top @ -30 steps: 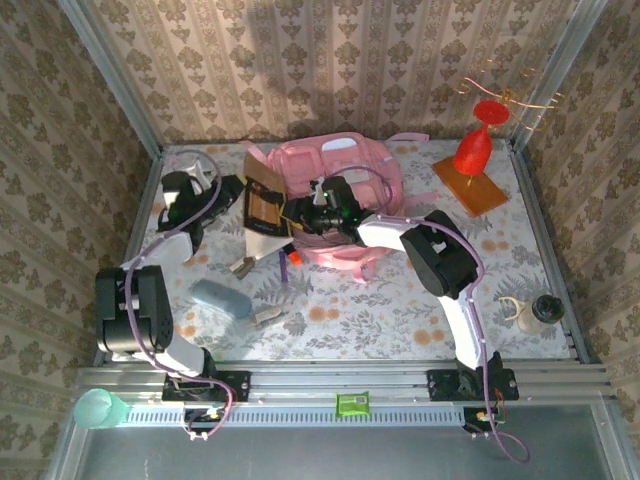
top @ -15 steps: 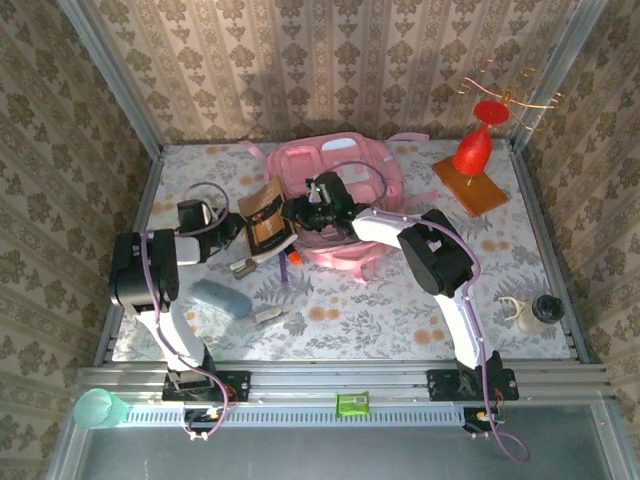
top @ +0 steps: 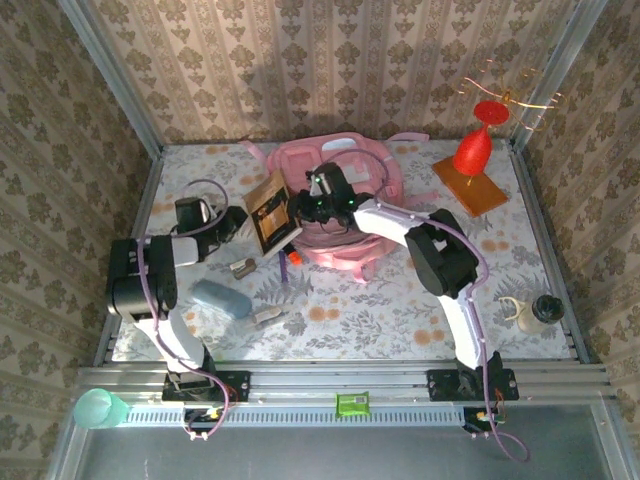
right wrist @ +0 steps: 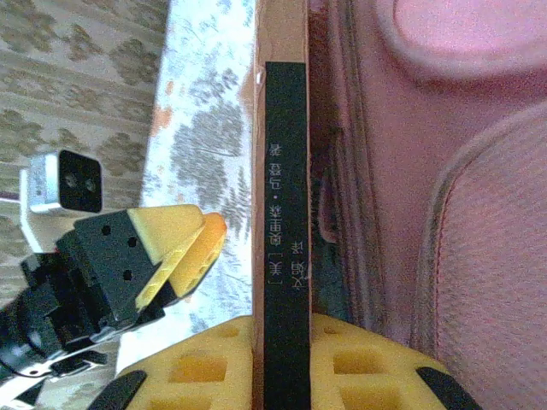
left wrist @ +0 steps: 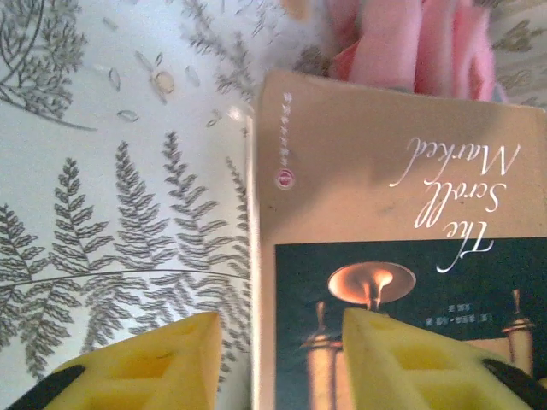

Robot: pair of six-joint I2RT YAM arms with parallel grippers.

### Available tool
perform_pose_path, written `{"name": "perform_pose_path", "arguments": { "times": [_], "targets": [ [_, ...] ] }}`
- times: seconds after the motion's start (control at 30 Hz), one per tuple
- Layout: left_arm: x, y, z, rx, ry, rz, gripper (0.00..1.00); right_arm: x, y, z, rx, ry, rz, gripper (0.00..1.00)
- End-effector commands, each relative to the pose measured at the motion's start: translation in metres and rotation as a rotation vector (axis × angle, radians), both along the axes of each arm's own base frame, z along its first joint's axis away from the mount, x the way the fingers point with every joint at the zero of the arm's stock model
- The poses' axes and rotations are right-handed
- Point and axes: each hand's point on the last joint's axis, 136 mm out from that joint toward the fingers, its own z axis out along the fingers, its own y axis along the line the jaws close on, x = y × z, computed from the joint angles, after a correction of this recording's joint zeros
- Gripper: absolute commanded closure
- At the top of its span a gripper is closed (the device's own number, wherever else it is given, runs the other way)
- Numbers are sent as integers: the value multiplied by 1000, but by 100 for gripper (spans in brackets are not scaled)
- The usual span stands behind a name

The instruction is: Pack the student bag

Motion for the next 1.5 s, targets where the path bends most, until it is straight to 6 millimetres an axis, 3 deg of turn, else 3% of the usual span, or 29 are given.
{"name": "perform_pose_path", "arguments": {
  "times": [0.0, 0.13, 0.2, 0.33, 0.43, 0.5, 0.6, 0.77, 0.93, 1.2, 1.33, 1.47],
  "targets": [
    [2, 0, 38, 26, -94, -16, 53, 15, -32, 131, 230, -199, -45, 100],
    [-5, -17, 71, 112, -199, -97, 50, 9, -78, 179, 346, -249, -93, 100],
    [-11, -41, 85, 246, -256, -203, 43, 1, -110, 193, 328, -280, -132, 100],
    [-25, -98, 99, 563, -374, -433, 30, -17, -178, 201, 193, -311, -229, 100],
    [-38, -141, 94, 775, -463, -631, 24, -32, -225, 203, 96, -316, -301, 100],
    [-50, -172, 83, 904, -512, -791, 20, -44, -253, 206, 47, -321, -349, 100],
    [-64, -201, 58, 1067, -537, -995, 18, -61, -284, 209, -6, -339, -405, 100],
    [-62, -224, 30, 1207, -507, -1156, 17, -75, -302, 190, -40, -313, -427, 100],
    [-55, -232, 13, 1215, -456, -1225, 18, -79, -307, 170, -23, -271, -424, 100],
    [-49, -239, -9, 1232, -403, -1297, 25, -84, -310, 159, -3, -247, -427, 100],
    [-48, -244, -10, 1219, -411, -1308, 42, -93, -316, 159, -27, -247, -446, 100],
    [-45, -249, -3, 1183, -447, -1285, 74, -104, -332, 160, -93, -257, -490, 100]
  ]
}}
